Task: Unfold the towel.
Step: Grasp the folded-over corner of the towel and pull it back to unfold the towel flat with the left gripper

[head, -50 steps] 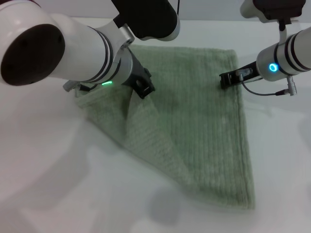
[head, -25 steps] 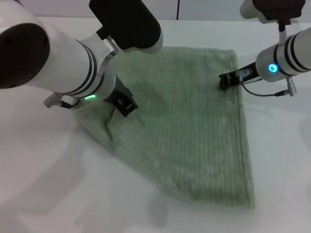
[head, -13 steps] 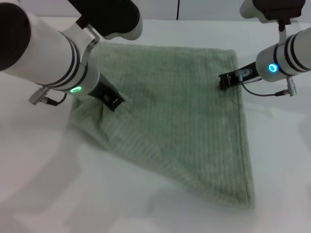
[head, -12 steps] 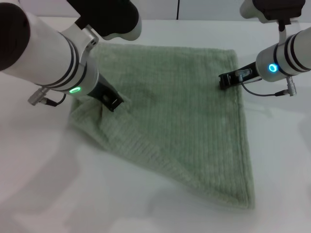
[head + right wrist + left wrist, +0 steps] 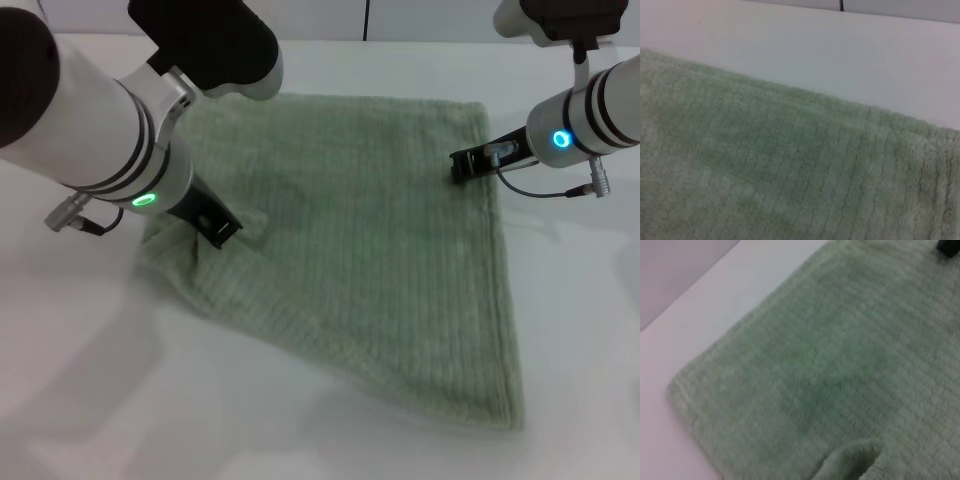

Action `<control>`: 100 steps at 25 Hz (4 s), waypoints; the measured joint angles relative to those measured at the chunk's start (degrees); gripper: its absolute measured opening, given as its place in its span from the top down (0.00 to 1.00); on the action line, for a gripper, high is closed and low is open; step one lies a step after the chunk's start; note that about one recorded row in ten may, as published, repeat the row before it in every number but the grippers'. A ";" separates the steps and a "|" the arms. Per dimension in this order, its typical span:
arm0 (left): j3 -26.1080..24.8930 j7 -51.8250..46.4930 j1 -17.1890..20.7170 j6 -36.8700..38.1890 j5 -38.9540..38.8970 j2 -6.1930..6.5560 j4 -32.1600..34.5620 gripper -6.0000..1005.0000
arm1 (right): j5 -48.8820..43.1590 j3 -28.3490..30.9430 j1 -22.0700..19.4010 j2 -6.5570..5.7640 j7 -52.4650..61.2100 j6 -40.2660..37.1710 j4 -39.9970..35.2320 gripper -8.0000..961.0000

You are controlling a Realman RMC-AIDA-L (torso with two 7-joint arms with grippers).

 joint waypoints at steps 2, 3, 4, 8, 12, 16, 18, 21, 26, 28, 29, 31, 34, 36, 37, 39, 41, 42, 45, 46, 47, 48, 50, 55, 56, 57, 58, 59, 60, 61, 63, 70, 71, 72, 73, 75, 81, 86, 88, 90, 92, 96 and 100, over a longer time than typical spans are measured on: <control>-0.10 -0.37 0.14 -0.55 0.00 0.00 -0.01 0.97 | 0.00 0.00 0.00 0.00 0.00 0.00 0.06 0.99; -0.12 -0.59 0.19 -0.93 0.00 0.00 -0.01 0.97 | 0.00 0.00 0.00 0.00 0.00 0.00 0.06 0.99; -0.13 -0.70 0.20 -1.18 0.00 -0.01 0.03 0.97 | 0.00 0.00 0.00 0.00 0.01 0.00 0.09 0.99; -0.26 -1.71 0.38 -1.83 0.00 0.00 0.22 0.96 | 0.00 0.00 0.00 0.00 0.01 0.01 0.11 0.99; -0.28 -2.30 0.67 -2.49 0.00 0.05 0.00 0.96 | 0.00 0.00 0.00 0.00 0.01 0.07 0.11 0.99; -0.40 -2.85 0.68 -3.13 0.00 0.05 -0.04 0.96 | 0.00 0.00 -0.08 0.00 0.01 0.09 0.11 0.99; -0.84 -3.01 0.76 -4.19 0.00 0.05 -0.04 0.96 | 0.00 0.00 -0.18 0.00 0.01 0.09 0.11 0.99; -1.12 -3.01 0.85 -4.60 0.00 0.05 -0.08 0.96 | 0.00 0.00 -0.18 0.00 0.01 0.09 0.11 0.99; -2.67 -3.71 1.27 -5.26 0.00 0.09 -0.12 0.96 | 0.00 0.00 -0.18 0.00 0.01 0.09 0.03 0.99; -2.93 -3.79 1.41 -5.71 0.01 0.10 -0.12 0.96 | 0.00 0.00 -0.18 0.00 0.00 0.12 0.03 0.99; -2.93 -3.81 1.45 -5.87 0.01 0.10 -0.12 0.96 | 0.00 0.00 -0.18 0.00 0.00 0.18 0.03 0.99; -2.84 -3.96 1.53 -6.11 0.04 0.11 -0.12 0.96 | 0.00 0.00 -0.18 0.00 0.00 0.31 0.06 0.99; -2.79 -4.25 1.71 -6.37 0.07 0.13 -0.12 0.96 | 0.00 -0.31 -0.18 0.00 -0.01 0.41 0.09 0.99; -2.89 -4.29 1.76 -6.55 0.09 0.14 -0.12 0.96 | 0.00 -0.59 -0.18 0.00 -0.01 0.47 0.11 0.99; -2.92 -4.29 1.76 -6.61 0.09 0.14 -0.12 0.96 | 0.00 -0.66 -0.18 0.00 -0.01 0.50 0.15 0.99; -2.95 -4.29 1.79 -6.65 0.10 0.14 -0.09 0.96 | 0.00 -0.67 -0.18 0.00 -0.01 0.51 0.21 0.99; -2.96 -4.29 1.84 -6.78 0.10 0.14 0.03 0.96 | 0.00 -0.69 -0.18 0.00 -0.02 0.52 0.41 0.99; -2.98 -4.32 1.86 -6.98 0.10 0.14 0.14 0.96 | 0.00 -0.70 -0.18 0.00 -0.01 0.53 0.48 0.99; -2.99 -4.40 1.86 -7.27 0.10 0.11 0.21 0.96 | 0.00 -0.70 -0.18 0.00 -0.02 0.53 0.57 0.99; -2.99 -4.55 1.86 -7.48 0.10 0.09 0.21 0.96 | 0.00 -0.70 -0.18 0.00 -0.02 0.53 0.57 0.99; -2.98 -4.82 1.86 -7.72 0.10 0.07 0.20 0.96 | 0.00 -0.70 -0.18 0.00 -0.01 0.53 0.57 0.99; -2.98 -5.24 1.86 -8.00 0.10 0.07 0.17 0.96 | 0.00 -0.70 -0.18 0.00 -0.01 0.53 0.57 0.99; -3.01 -5.61 1.85 -8.25 0.08 0.06 0.15 0.96 | 0.00 -0.70 -0.17 0.00 -0.01 0.53 0.57 0.99; -2.76 -7.81 2.06 -9.20 0.01 0.04 0.58 0.96 | 0.00 -0.70 -0.23 0.00 -0.01 0.57 0.64 0.99; -2.76 -7.81 2.06 -9.20 0.01 0.04 0.58 0.96 | 0.00 -0.70 -0.23 0.00 -0.01 0.57 0.64 0.99; -2.64 -8.13 2.16 -9.30 0.01 0.05 0.62 0.96 | 0.00 -0.71 -0.24 0.00 -0.02 0.58 0.64 0.99; -2.64 -8.13 2.16 -9.30 0.01 0.05 0.62 0.95 | 0.00 -0.71 -0.24 0.00 -0.01 0.59 0.64 0.99; -2.64 -8.13 2.16 -9.30 0.01 0.05 0.62 0.95 | 0.00 -0.70 -0.25 -0.02 -0.02 0.60 0.64 0.99; -2.49 -9.20 2.43 -9.39 0.00 0.04 0.65 0.95 | 0.00 -0.70 -0.26 -0.06 -0.02 0.61 0.64 0.99; -2.45 -9.62 2.47 -9.48 0.00 0.04 0.68 0.92 | 0.00 -0.70 -0.26 -0.06 -0.02 0.61 0.64 0.99; -2.45 -9.62 2.47 -9.48 0.00 0.04 0.68 0.84 | 0.00 -0.71 -0.26 -0.07 -0.04 0.62 0.64 0.99; -2.12 -10.95 2.74 -9.95 0.02 0.34 1.01 0.54 | -0.03 -0.55 -0.37 -0.09 -0.71 0.62 0.64 0.99; -2.12 -10.95 2.74 -9.95 0.02 0.34 1.01 0.53 | -0.03 -0.49 -0.37 -0.09 -0.81 0.62 0.64 0.99; -2.31 -10.99 2.83 -10.32 0.03 0.61 1.03 0.53 | -0.03 -0.45 -0.40 -0.09 -0.87 0.62 0.63 0.99; -2.32 -11.06 2.89 -10.66 0.04 0.73 0.97 0.53 | -0.03 -0.43 -0.42 -0.09 -0.88 0.62 0.64 0.99; -2.32 -11.06 2.89 -10.66 0.04 0.73 0.97 0.52 | -0.03 -0.38 -0.49 -0.09 -0.89 0.62 0.64 0.99; -2.49 -12.14 3.18 -10.22 0.15 2.52 1.15 0.51 | -0.03 -0.17 -0.82 -0.09 -1.28 0.55 1.36 0.99; -2.56 -14.48 3.49 -10.06 0.17 3.83 1.20 0.51 | -0.03 -0.11 -1.54 -0.15 -1.30 0.57 2.98 0.99; -2.19 -15.84 3.62 -10.79 0.20 4.68 1.21 0.51 | -0.02 -0.09 -1.61 -0.16 -1.29 0.59 3.22 0.99; -1.94 -15.97 3.73 -11.51 0.20 4.72 0.88 0.51 | -0.01 -0.09 -1.60 -0.18 -1.29 0.60 3.28 0.99; -1.82 -16.08 3.84 -12.18 0.20 4.54 0.68 0.51 | 0.01 -0.08 -1.56 -0.18 -1.31 0.63 3.31 0.99; -1.79 -16.41 3.87 -13.12 0.20 4.52 0.64 0.51 | 0.01 -0.08 -1.54 -0.18 -1.33 0.68 3.33 0.99; -1.77 -17.55 3.99 -12.76 0.18 5.54 -0.79 0.51 | 0.01 -0.08 -1.67 -0.27 -1.45 0.31 4.25 0.99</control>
